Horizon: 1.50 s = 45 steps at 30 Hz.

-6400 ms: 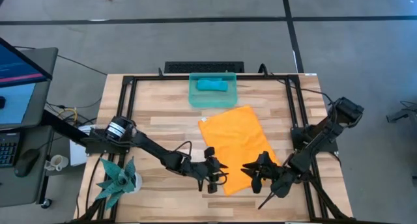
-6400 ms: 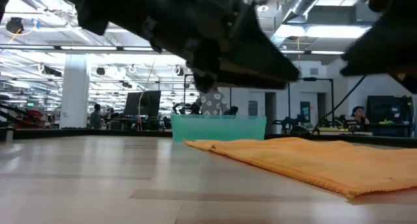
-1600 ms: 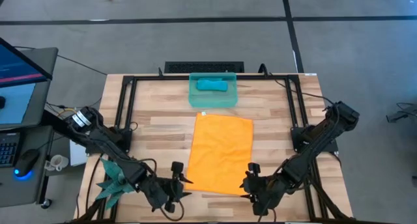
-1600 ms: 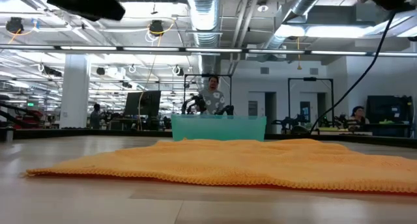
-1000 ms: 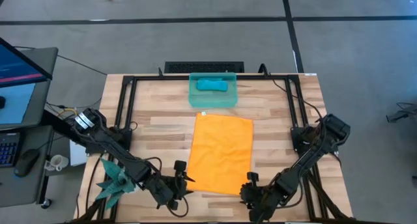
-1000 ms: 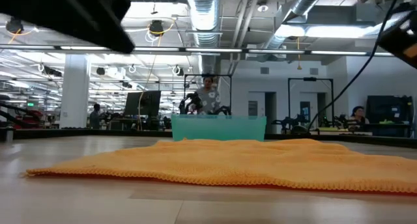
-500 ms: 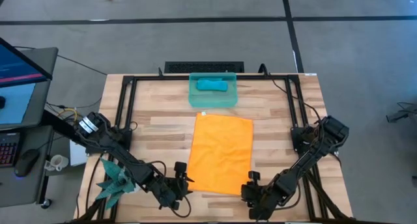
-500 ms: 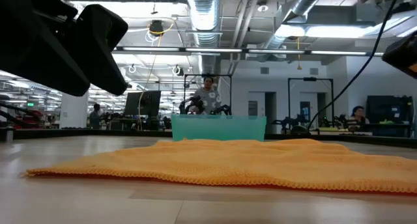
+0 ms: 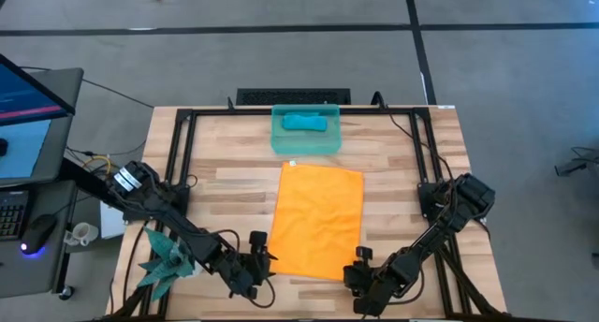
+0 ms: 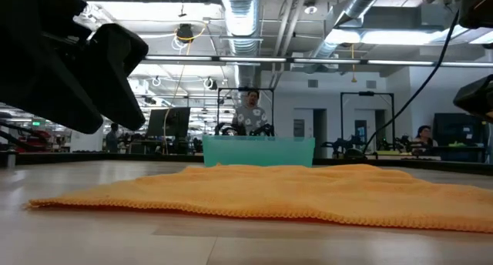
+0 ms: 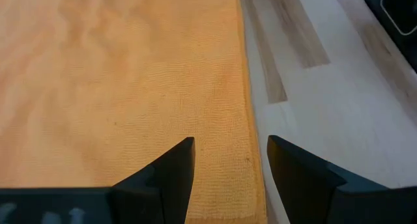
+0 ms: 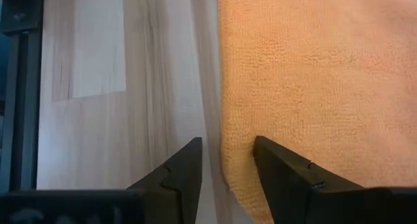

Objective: Roll microfiber towels into tight, uniform cylinder then place into a basket
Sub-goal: Fold the orange microfiber cloth

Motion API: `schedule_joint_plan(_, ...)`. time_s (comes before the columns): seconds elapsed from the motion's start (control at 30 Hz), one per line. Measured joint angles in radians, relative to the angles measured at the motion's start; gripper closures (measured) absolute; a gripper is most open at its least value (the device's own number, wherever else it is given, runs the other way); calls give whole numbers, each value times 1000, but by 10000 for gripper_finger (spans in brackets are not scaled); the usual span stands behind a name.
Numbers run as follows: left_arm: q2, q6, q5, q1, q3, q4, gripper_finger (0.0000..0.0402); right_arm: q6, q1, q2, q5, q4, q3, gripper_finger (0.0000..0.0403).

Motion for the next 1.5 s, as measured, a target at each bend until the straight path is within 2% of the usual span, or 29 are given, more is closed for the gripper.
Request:
schedule_joint_plan(0.2, 106, 22, 59, 16, 4, 37, 215, 11, -1, 2, -3, -10, -1, 239)
schedule_joint_plan(0.37, 145, 26, 29, 13, 31, 40, 215, 19, -6, 2, -8, -12, -2, 251)
schedule_joint_plan(0.5, 145, -39, 9, 20, 34, -18, 223, 19, -6, 3, -9, -13, -3, 264)
schedule_joint_plan(0.63, 145, -90, 15, 32, 26, -48, 268, 18, -6, 3, -9, -15, -4, 286)
schedule_joint_plan(0.83, 147, -27, 11, 31, 23, -20, 383, 19, -6, 5, -11, -10, -5, 347)
schedule_joint_plan(0.93, 148, -2, 7, 27, 38, -26, 392, 35, -6, 4, -13, -5, -4, 386)
schedule_joint_plan(1.03, 150, 17, 4, 20, 66, -54, 397, 38, 3, 1, -10, 14, 2, 392)
schedule_joint_plan(1.27, 147, -6, -70, -15, 241, -382, 400, 15, 19, 8, -28, -4, 94, 398)
schedule_joint_plan(1.5, 146, -38, -151, -61, 409, -664, 401, 10, 35, 6, 50, -103, 188, 399)
